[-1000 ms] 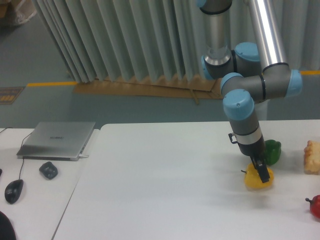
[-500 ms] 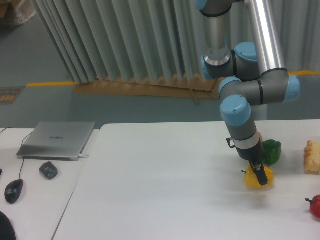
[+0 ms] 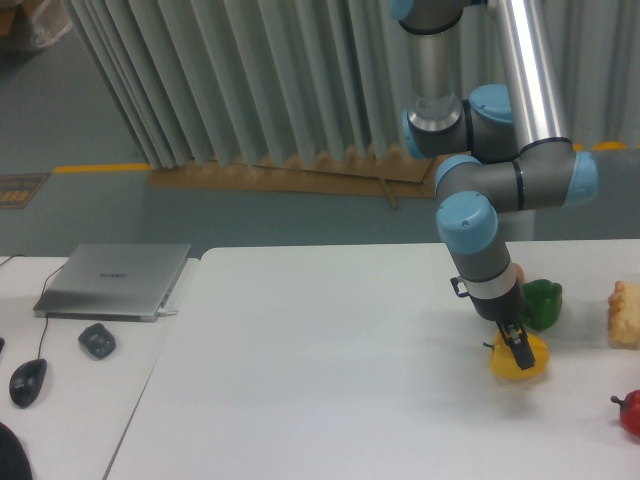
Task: Place the yellow pepper in a basket
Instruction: 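Close the gripper around the yellow pepper's body, then lift the held yellow pepper up off the table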
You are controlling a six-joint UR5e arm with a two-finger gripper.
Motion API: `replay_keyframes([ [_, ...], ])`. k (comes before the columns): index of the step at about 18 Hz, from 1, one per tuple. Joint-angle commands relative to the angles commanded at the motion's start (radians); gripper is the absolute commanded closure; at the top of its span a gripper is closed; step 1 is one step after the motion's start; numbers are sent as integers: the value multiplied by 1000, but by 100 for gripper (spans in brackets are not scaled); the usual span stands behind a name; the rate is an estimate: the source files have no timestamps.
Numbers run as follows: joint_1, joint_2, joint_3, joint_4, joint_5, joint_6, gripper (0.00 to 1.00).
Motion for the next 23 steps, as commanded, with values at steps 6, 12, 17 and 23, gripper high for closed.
replay_keyframes([
  [6,17,55,29,-72,-14,-2,62],
  [12,78,97,89,-210,-106,6,62],
  [17,129,138,138,-309,-178,11,62],
  [23,236,176,189,-434,-201,153,62],
])
